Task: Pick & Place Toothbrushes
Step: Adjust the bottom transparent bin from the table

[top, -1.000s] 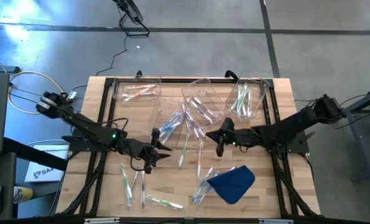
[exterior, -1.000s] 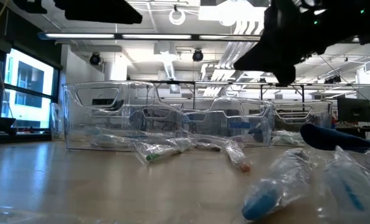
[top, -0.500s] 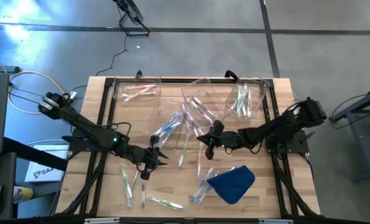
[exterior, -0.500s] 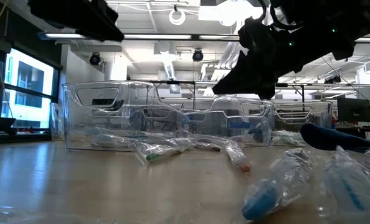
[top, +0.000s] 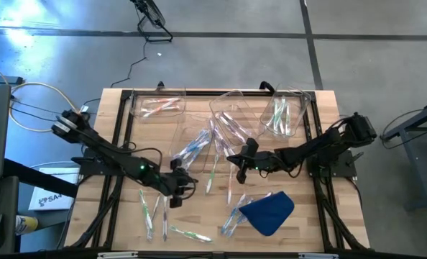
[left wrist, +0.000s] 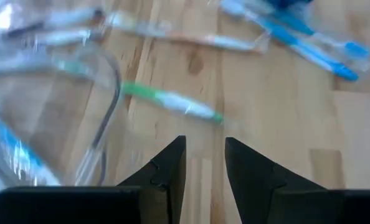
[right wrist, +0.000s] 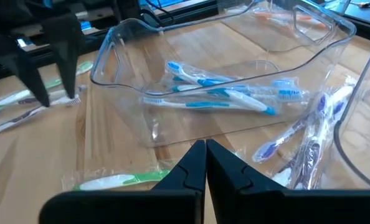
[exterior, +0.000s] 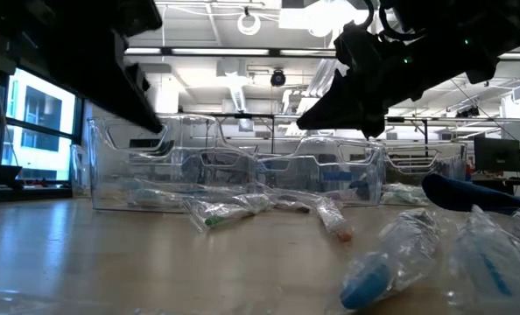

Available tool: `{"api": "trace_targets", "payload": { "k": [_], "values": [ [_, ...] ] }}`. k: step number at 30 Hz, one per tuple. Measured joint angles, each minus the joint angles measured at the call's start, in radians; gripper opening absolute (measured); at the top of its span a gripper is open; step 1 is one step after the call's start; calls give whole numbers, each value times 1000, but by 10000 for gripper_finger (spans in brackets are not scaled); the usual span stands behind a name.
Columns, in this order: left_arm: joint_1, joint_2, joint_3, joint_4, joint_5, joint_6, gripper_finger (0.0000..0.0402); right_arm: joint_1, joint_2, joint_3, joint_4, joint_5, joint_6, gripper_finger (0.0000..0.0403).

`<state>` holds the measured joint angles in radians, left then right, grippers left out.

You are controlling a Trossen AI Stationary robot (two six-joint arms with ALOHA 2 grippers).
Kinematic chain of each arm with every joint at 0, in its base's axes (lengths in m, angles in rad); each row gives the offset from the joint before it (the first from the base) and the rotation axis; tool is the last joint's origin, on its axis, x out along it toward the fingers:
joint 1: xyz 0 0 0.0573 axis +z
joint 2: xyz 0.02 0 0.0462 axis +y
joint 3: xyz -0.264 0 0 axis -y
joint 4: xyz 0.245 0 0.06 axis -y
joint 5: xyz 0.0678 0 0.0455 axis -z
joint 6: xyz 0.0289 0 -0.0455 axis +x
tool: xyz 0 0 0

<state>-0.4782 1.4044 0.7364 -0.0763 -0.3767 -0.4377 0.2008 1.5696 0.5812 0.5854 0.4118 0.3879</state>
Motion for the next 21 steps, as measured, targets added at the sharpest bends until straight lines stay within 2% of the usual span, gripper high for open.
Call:
{"api": "trace_targets", "payload": {
  "k": [4, 12, 21],
  "values": [
    [0, 26, 1, -67, -36, -82, 106, 0, 0, 0, 0, 0, 0, 4],
    [9, 55, -1, -87, -203, -43, 106, 0, 0, 0, 3, -12, -25, 4],
    [94, 55, -1, -193, -165, -33, 106, 0, 0, 0, -23, -26, -24, 4]
  ]
}}
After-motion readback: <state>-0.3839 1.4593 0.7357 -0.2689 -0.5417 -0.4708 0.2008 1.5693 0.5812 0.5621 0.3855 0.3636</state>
